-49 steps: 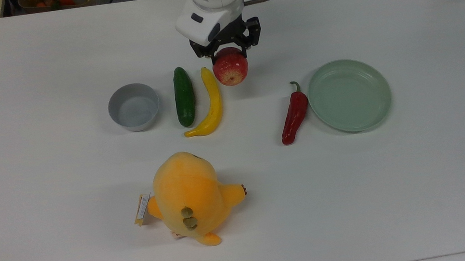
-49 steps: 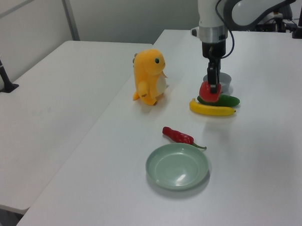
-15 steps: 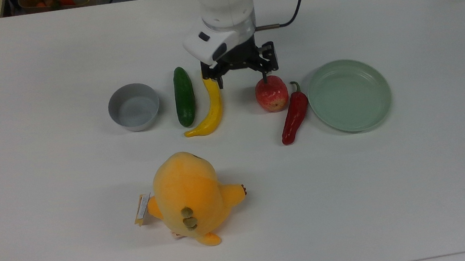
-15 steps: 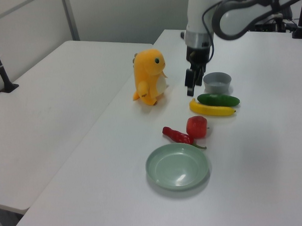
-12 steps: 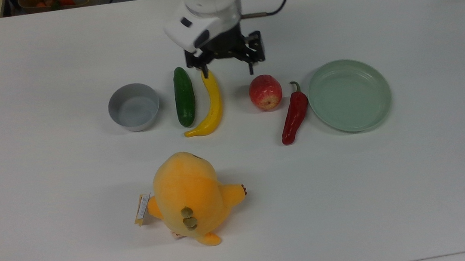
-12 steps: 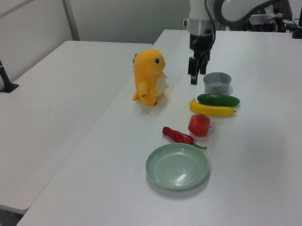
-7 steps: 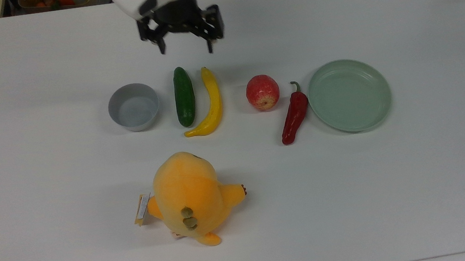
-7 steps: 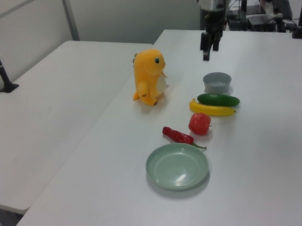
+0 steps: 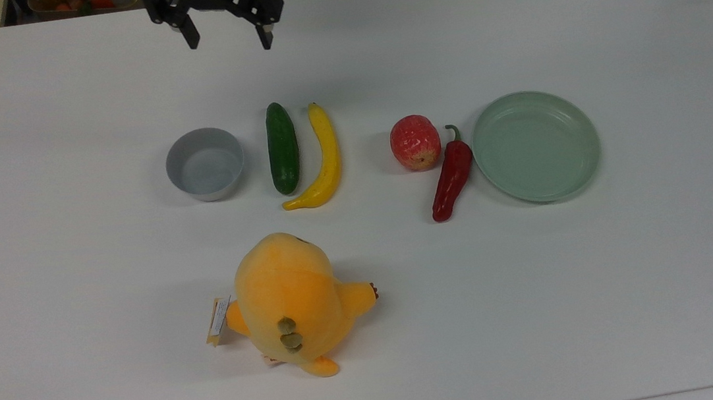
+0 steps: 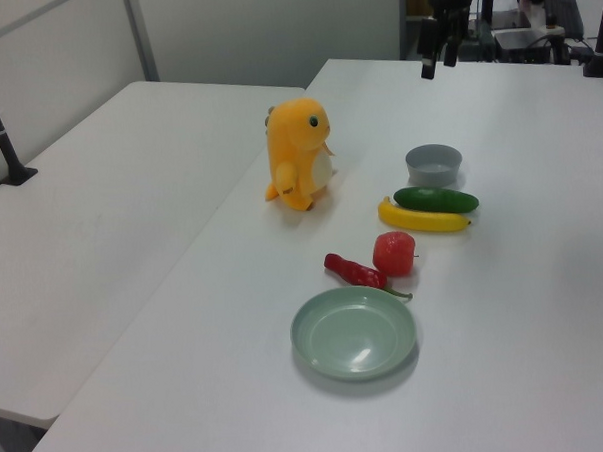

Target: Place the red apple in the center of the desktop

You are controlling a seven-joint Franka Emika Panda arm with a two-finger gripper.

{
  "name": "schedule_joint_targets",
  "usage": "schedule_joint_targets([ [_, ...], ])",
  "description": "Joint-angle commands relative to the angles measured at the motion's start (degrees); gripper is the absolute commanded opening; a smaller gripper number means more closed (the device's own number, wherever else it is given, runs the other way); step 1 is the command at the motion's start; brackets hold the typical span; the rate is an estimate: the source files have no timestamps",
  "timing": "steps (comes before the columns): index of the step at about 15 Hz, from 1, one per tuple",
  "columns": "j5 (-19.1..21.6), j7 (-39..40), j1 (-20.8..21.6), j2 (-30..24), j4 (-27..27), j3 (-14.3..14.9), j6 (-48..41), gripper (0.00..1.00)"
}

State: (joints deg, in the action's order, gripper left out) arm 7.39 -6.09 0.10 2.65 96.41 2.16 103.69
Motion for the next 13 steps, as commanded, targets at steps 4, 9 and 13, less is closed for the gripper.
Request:
schedule_joint_targets([
  [4, -3.06, 0.55, -4.41, -0.72, 1.94, -6.73, 1.70, 1.00],
  [9, -5.20, 0.90, -3.97, -0.37, 2.03, -6.91, 1.69, 1.00],
  [13, -5.54, 1.08, -3.70, -0.10, 2.21, -6.91, 1.61, 1.00],
])
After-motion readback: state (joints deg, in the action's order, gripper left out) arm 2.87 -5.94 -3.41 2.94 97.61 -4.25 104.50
